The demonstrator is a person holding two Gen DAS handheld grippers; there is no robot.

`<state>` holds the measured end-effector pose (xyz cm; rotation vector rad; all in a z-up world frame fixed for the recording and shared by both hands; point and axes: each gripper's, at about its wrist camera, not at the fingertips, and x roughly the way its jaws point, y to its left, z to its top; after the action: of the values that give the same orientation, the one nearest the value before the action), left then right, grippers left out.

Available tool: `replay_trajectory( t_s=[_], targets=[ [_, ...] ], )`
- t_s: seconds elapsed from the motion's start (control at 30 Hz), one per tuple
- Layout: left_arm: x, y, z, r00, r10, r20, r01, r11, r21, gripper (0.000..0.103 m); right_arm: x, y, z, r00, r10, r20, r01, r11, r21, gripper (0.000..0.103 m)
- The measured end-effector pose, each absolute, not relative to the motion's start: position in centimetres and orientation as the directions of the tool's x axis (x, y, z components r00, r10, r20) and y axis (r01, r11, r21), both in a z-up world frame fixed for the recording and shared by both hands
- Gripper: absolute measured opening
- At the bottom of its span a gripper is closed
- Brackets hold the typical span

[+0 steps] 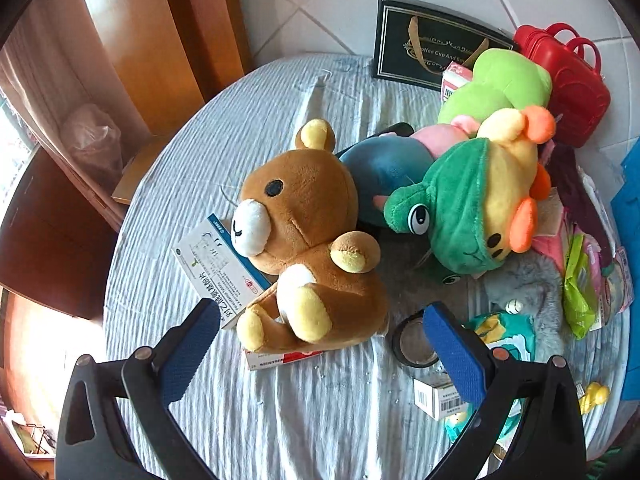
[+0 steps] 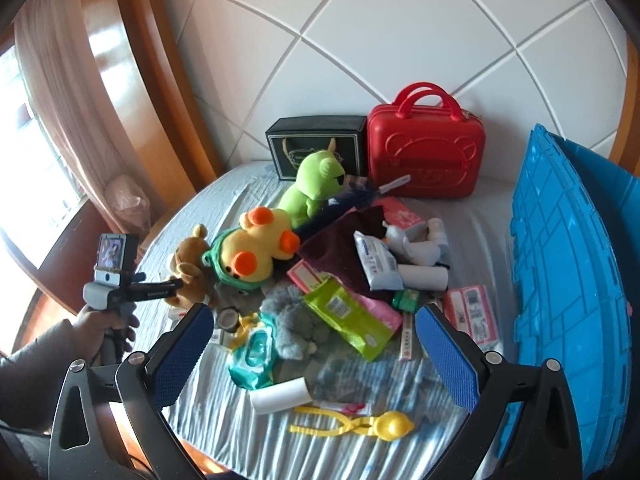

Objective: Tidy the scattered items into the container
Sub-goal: 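Grasp the brown teddy bear with the left tool while the right tool grasps the yellow duck plush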

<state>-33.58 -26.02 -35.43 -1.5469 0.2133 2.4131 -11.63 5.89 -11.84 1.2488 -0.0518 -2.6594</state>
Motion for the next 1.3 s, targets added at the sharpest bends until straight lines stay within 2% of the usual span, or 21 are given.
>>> replay_trajectory(
  t_s=[0.37, 0.47, 0.5, 0.53, 0.6, 0.97, 1.3],
  targets=[
    [-37.9, -24.3, -43.1, -0.27, 0.089, -0.959, -0.283, -0.959, -0.009, 0.103, -13.1, 3.6, -12.0, -0.614, -0.148, -0.776, 0.143, -0.987, 0.075, 0.103],
    [-38.2, -24.5, -44.3, -0.23, 0.108, -0.967, -0.284, -0.958, -0.039, 0.102, -13.6, 2.7, -12.6, -0.6, -0.153, -0.785, 0.152, -0.985, 0.076, 0.103],
    [-38.0, -24.6, -43.9, -0.248, 0.133, -0.96, -0.295, -0.954, -0.056, 0.088, -13.8, 2.4, -12.8, -0.596, -0.157, -0.787, 0.159, -0.984, 0.076, 0.103],
    [-37.7, -24.6, -43.4, -0.269, 0.154, -0.951, -0.312, -0.948, -0.065, 0.082, -14.0, 2.0, -13.0, -0.593, -0.16, -0.789, 0.166, -0.983, 0.075, 0.103],
    [-37.1, -24.7, -42.6, -0.296, 0.16, -0.942, -0.323, -0.945, -0.059, 0.077, -14.6, 1.3, -13.6, -0.582, -0.164, -0.796, 0.176, -0.982, 0.073, 0.103],
    [-33.2, -29.6, -38.5, -0.38, 0.246, -0.892, -0.313, -0.941, -0.126, 0.075, -22.0, -5.4, -20.3, -0.483, -0.222, -0.847, 0.246, -0.963, 0.112, 0.103],
    [-30.5, -32.8, -34.1, -0.475, 0.336, -0.813, -0.354, -0.919, -0.173, 0.072, -31.8, -9.0, -29.7, -0.413, -0.307, -0.858, 0.029, -0.945, 0.324, 0.103]
  ],
)
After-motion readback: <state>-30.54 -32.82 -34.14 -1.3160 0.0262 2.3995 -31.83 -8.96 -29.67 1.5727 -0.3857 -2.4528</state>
